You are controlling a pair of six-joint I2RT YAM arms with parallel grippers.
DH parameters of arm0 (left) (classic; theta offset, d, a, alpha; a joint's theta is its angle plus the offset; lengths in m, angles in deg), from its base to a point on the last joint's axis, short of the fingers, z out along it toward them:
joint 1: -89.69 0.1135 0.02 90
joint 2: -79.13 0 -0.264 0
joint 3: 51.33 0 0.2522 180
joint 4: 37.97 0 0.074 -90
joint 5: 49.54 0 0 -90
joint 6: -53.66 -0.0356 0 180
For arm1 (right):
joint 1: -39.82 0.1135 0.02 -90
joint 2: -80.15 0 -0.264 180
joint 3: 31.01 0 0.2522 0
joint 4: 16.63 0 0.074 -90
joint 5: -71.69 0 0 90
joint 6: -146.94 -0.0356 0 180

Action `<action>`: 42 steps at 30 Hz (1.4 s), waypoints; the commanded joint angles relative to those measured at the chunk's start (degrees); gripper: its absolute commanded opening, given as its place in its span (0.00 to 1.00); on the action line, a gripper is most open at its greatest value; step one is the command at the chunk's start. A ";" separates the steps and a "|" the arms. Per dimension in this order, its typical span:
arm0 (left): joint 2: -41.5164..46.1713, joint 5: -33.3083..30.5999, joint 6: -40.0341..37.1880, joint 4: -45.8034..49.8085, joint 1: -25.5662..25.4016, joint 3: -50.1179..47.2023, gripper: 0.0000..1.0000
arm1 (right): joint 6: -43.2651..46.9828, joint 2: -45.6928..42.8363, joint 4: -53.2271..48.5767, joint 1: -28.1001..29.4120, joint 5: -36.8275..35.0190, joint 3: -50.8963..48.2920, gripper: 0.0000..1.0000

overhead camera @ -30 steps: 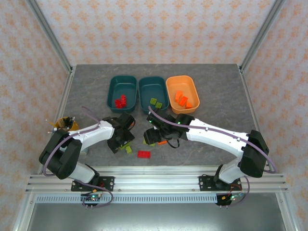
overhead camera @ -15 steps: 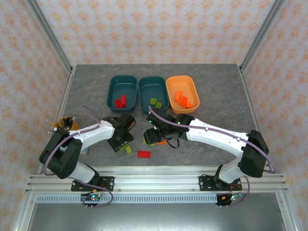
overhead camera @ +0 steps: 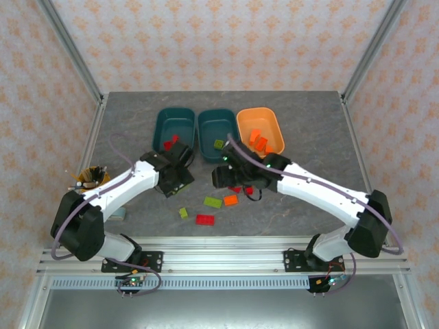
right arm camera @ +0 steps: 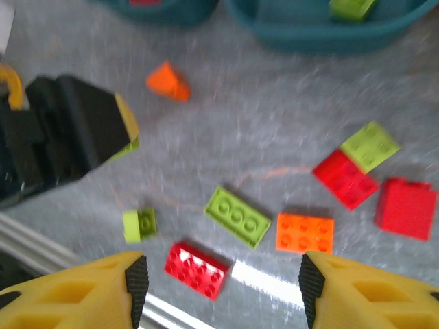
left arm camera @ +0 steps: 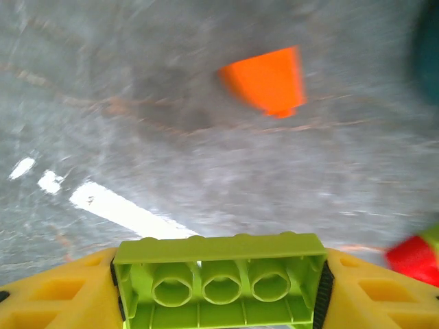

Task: Sort the legos into containers by color

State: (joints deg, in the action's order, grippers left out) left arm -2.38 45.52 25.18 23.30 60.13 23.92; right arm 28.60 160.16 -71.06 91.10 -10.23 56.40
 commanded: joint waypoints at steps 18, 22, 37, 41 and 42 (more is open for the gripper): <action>-42.77 -3.30 -22.08 10.21 0.63 58.06 0.59 | -10.69 1.69 7.08 -18.74 8.77 5.72 0.64; -52.29 -2.37 -24.26 10.64 1.34 69.57 0.59 | -14.41 1.30 12.86 -21.12 11.76 3.50 0.64; -64.73 -2.95 -27.24 9.78 2.75 79.16 0.73 | -15.14 0.68 11.65 -22.45 12.51 2.49 0.65; -61.22 -2.95 -26.81 9.91 2.76 79.65 0.79 | -13.16 0.04 9.31 -22.46 11.41 2.55 0.65; -60.12 -3.26 -26.56 10.43 2.75 79.79 0.80 | -12.39 -0.35 8.30 -22.46 10.79 2.37 0.65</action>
State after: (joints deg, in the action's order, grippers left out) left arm -68.00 43.84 -1.07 31.98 62.75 101.25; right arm 14.15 161.79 -60.50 68.90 2.07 59.57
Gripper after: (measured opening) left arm 0.797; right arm 0.652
